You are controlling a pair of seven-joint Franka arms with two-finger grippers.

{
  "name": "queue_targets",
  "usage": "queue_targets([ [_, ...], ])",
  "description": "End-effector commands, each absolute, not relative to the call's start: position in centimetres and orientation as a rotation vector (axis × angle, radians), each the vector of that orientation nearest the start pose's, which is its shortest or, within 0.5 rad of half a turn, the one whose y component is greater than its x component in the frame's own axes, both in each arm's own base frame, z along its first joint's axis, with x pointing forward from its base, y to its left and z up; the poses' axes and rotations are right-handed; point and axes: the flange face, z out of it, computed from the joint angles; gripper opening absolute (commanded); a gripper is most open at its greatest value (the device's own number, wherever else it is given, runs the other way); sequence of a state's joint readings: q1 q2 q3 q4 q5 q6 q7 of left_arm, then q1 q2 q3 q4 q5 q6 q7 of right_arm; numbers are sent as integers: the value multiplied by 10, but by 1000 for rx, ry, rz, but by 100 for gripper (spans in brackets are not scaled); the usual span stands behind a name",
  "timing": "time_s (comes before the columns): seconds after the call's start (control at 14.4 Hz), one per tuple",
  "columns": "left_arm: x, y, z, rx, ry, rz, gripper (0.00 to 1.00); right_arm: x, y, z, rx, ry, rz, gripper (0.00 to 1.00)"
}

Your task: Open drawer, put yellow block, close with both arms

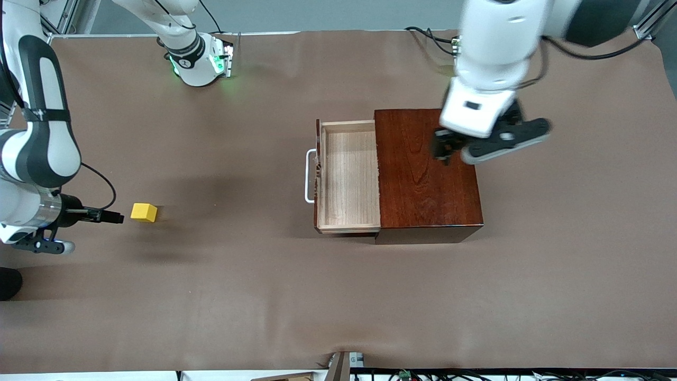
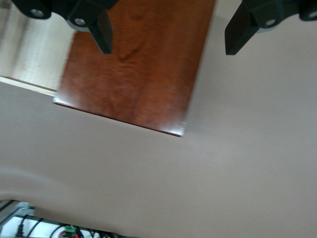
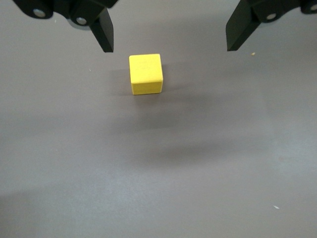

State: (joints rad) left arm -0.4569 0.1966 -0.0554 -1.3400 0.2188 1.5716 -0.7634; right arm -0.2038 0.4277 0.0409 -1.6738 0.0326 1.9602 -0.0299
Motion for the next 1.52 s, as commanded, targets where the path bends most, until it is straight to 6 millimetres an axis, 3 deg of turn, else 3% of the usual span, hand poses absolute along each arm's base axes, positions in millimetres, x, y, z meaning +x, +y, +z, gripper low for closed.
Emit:
queue_targets([
  [0.0, 534, -233, 632, -2978, -322, -196, 100, 634, -109, 330, -3070, 261, 193, 100],
  [0.35, 529, -162, 650, -3007, -271, -169, 100, 630, -109, 291, -3062, 267, 223, 100],
  [0.55, 524, -107, 657, -3055, -210, -134, 100, 616, -113, 262, -3067, 284, 183, 100],
  [0.69, 519, -83, 658, -3070, -171, -121, 100, 610, -111, 251, -3069, 283, 172, 100],
  [1.04, 515, -45, 662, -3073, -72, -114, 100, 597, -115, 231, -3072, 293, 143, 100],
  [1.39, 517, -43, 669, -3115, -50, -119, 100, 586, -113, 216, -3067, 297, 176, 100],
  [1.46, 516, -44, 667, -3116, 0, -109, 100, 585, -112, 214, -3066, 295, 183, 94],
])
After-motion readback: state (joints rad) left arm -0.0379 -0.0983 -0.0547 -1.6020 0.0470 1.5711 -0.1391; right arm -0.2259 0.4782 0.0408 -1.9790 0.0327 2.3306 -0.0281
